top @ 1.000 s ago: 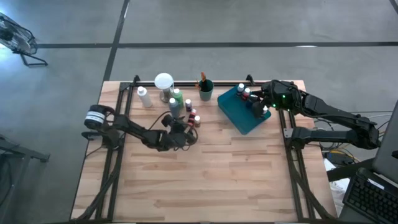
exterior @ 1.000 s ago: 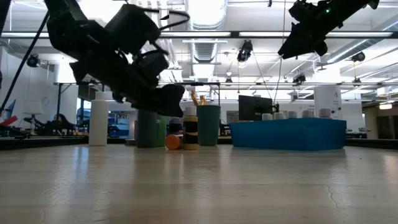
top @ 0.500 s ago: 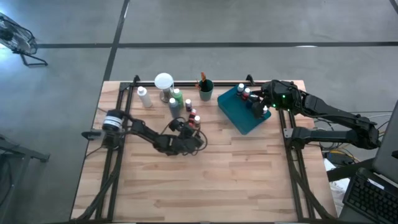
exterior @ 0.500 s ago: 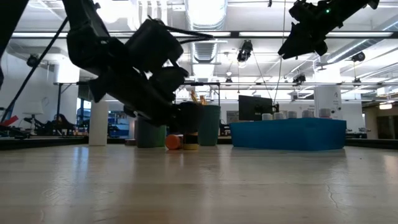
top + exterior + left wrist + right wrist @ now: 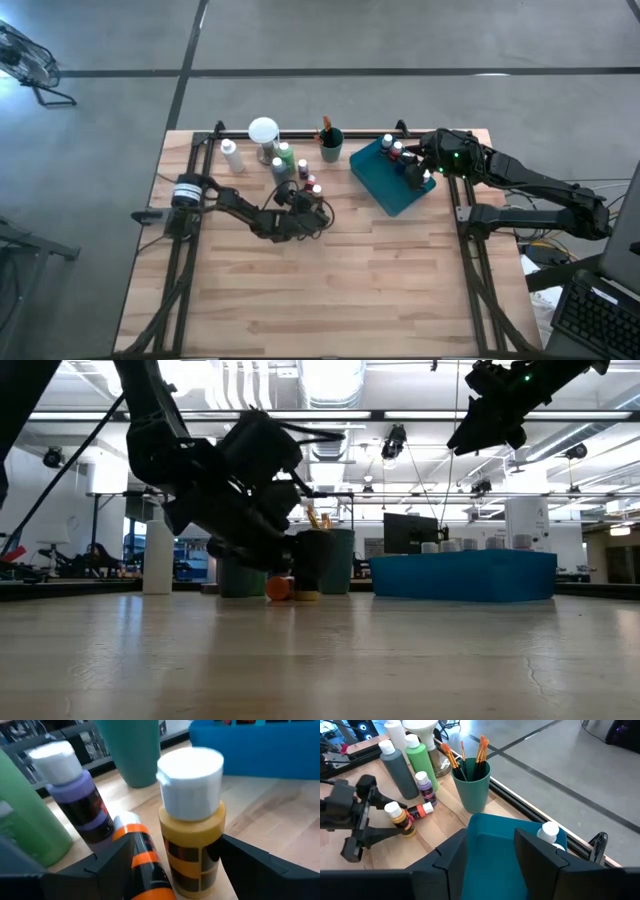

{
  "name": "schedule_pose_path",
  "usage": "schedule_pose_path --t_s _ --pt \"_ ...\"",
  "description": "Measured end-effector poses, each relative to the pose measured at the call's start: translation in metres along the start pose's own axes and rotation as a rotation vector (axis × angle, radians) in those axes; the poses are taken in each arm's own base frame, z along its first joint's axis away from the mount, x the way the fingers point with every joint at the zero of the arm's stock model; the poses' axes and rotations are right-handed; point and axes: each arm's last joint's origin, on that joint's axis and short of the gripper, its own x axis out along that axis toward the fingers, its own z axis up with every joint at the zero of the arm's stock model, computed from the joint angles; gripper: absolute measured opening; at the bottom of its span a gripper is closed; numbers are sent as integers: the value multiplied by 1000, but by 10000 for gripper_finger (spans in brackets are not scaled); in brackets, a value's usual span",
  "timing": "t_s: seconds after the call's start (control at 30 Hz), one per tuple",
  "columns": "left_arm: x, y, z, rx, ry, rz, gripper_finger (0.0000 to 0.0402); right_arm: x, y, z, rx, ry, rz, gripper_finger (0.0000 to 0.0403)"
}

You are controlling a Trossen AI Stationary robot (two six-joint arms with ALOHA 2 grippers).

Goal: Pick & Place Paint Supplies
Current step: Put the yellow paint bottle into the blue bin

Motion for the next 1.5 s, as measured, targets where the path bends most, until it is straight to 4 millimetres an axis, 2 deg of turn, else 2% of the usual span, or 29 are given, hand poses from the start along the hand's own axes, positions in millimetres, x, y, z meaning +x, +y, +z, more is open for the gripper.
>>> schedule_pose_path --t_s 0.37,0.53,0.83,1.03,1.23,1.37,1.5 --pt "7 -1 3 -15 -27 -30 283 0 0 0 0 0 0 118" --pt "8 1 2 -11 -24 -23 241 0 0 0 0 0 0 106" --pt "8 1 2 6 -18 -45 130 0 0 0 0 1 0 79" --pt "7 0 5 40 -14 -68 122 0 0 0 -24 1 0 64" --pt "0 -3 20 68 4 -243 122 0 1 0 -27 8 46 55" --pt "-10 -1 42 137 19 -495 122 0 5 0 -38 22 165 55" --pt "-18 9 65 171 69 -737 121 2 11 -1 -44 49 288 64"
